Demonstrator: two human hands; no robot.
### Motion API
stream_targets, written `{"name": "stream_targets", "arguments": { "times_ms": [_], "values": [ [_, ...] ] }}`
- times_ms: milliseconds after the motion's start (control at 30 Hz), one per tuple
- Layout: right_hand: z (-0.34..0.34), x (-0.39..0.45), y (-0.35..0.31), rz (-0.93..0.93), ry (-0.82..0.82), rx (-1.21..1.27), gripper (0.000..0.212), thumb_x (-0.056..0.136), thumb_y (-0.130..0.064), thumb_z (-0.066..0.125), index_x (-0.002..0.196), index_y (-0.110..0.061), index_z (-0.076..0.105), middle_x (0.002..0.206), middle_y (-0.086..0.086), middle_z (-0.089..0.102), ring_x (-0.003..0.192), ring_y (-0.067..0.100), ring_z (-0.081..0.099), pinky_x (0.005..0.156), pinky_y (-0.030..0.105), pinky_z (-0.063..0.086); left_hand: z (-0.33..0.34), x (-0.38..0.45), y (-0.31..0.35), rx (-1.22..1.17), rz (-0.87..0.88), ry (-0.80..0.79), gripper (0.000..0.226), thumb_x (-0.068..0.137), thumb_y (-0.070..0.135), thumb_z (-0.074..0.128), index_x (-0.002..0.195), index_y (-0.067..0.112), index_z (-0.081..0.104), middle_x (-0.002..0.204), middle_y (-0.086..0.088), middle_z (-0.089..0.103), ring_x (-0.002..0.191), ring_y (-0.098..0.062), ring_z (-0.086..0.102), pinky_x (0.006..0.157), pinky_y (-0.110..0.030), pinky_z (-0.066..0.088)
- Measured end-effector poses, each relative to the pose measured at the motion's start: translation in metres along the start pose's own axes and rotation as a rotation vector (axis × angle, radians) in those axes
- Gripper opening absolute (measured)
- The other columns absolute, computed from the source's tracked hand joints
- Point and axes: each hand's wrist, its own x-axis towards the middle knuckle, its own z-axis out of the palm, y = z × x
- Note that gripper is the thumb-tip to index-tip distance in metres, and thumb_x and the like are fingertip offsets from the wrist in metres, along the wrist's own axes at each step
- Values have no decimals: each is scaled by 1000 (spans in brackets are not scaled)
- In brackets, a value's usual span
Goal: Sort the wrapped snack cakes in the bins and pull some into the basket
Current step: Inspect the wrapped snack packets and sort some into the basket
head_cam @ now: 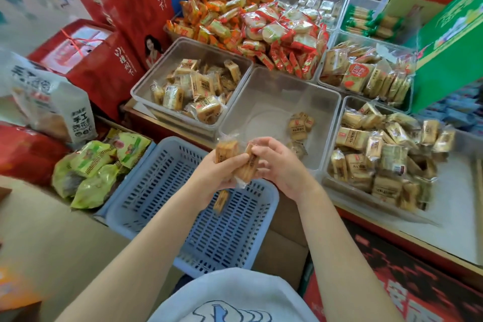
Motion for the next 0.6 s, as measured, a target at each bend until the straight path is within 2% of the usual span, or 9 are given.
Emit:
{"name": "stream_targets", "arguments": {
  "times_ms": [100,167,233,300,400,467,533,600],
  "values": [
    [5,-15,-1,-36,40,11,30,95,-23,52,117,-7,65,85,2,63,77,18,65,71,33,57,-2,-14,-6,-76,-122,40,36,97,39,65,121,12,68,111,-10,77,106,-27,73,95,-40,56],
    [8,-24,0,-61,113,57,29,98,-19,45,114,-6,66,91,9,57,80,19,60,68,30,55,0,-24,-12,-162,-173,63,31,99,30,63,120,8,67,107,-11,78,98,-25,74,89,-35,58],
    [12,-33,3,-102,178,111,29,93,-18,46,111,-8,65,93,10,56,86,21,58,73,31,54,3,-34,-17,-295,-202,90,32,99,25,63,125,7,64,105,-11,78,94,-24,75,82,-35,62],
    [18,-41,6,-146,222,173,27,89,-15,49,112,-8,62,93,7,59,88,19,61,79,34,56,4,-44,-22,-432,-225,87,36,95,30,66,125,10,64,103,-12,76,89,-23,74,78,-35,60],
    [30,-49,12,-177,234,170,31,84,-8,58,114,-9,61,103,10,66,94,20,67,88,38,56,1,-49,-29,-615,-261,10,54,83,38,74,128,12,64,103,-14,72,88,-24,70,86,-40,57],
    [38,-51,16,-167,191,129,36,79,-6,61,115,-8,61,113,13,65,99,23,67,91,42,55,-1,-48,-32,-724,-256,18,58,78,32,78,129,9,62,102,-15,73,85,-24,70,89,-44,56],
    [45,-51,17,-154,153,140,33,87,-2,64,119,-6,60,119,14,63,99,22,67,87,37,58,-7,-47,-33,-712,-237,86,56,73,25,79,124,7,63,97,-13,76,81,-22,71,90,-44,56],
    [53,-48,16,-139,200,145,27,97,-3,61,123,-8,57,119,13,64,95,19,69,78,30,58,-20,-45,-34,-615,-193,91,58,72,22,79,126,7,63,98,-11,77,82,-19,72,93,-42,56]
  ]
}}
